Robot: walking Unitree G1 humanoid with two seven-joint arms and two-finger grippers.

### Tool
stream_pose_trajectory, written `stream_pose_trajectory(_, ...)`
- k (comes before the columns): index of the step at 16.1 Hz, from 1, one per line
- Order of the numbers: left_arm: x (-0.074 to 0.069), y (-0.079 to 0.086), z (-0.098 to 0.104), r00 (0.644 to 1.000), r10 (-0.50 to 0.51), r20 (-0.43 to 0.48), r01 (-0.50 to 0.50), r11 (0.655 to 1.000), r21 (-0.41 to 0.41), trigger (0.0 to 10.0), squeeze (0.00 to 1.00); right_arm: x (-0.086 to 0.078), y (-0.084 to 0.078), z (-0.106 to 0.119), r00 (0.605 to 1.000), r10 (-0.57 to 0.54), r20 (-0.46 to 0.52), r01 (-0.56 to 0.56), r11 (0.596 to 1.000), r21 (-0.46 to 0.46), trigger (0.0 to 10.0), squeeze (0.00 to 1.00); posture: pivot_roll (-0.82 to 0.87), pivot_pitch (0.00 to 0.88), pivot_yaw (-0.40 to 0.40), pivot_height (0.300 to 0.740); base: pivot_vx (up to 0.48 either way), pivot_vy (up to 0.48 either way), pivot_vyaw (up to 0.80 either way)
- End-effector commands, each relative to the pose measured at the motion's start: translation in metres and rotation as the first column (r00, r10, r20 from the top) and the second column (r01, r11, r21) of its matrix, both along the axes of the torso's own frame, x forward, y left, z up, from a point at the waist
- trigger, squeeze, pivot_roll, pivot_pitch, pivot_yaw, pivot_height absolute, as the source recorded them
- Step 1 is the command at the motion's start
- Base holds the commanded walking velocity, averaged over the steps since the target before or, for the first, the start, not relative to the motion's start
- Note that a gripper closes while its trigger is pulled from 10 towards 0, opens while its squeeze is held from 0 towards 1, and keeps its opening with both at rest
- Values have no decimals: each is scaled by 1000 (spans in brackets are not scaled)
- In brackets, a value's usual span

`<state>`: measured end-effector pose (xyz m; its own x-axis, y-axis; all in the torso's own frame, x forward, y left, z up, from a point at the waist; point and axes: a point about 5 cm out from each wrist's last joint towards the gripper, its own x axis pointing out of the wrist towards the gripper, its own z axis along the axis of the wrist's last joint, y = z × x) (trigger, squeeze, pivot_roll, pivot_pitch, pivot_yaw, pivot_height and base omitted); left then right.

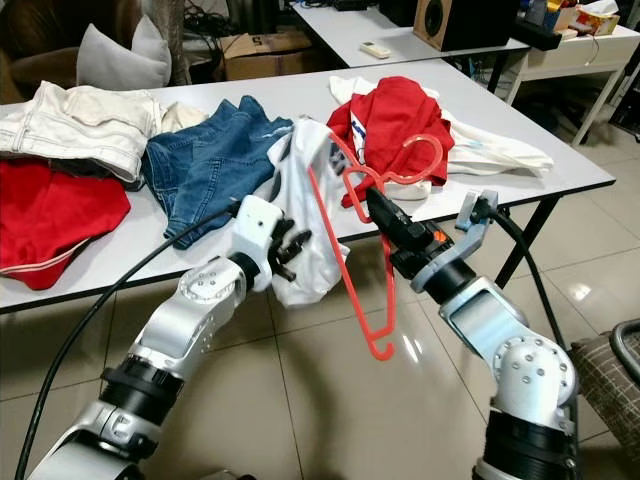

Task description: Hang hanger

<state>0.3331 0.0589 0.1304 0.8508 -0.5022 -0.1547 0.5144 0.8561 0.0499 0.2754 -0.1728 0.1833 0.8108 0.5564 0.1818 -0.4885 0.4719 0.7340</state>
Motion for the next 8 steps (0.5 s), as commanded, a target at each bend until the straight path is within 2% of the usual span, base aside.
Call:
stream_pose_trajectory(1, 5, 4, 3, 997, 64, 32, -64, 998, -10, 10000, 0, -6, -1, 8, 998, 41, 44, -41, 999, 7, 0, 0, -248, 0, 16, 740, 0, 0, 0)
stream_pose_trajectory(4, 7, 8, 5, 989, 128, 72, -128, 992, 2, 10000, 0, -9, -4, 11, 997, 51, 51, -51, 999, -1, 0, 0, -259, 0, 12, 740, 0, 0, 0)
stream_pose_trajectory(8, 1, 5, 7, 991, 111, 70, -99, 984, -150, 10000, 0, -12, -12, 8, 999, 39, 39, -37, 999, -33, 0, 0, -265, 0, 5, 740, 0, 0, 0)
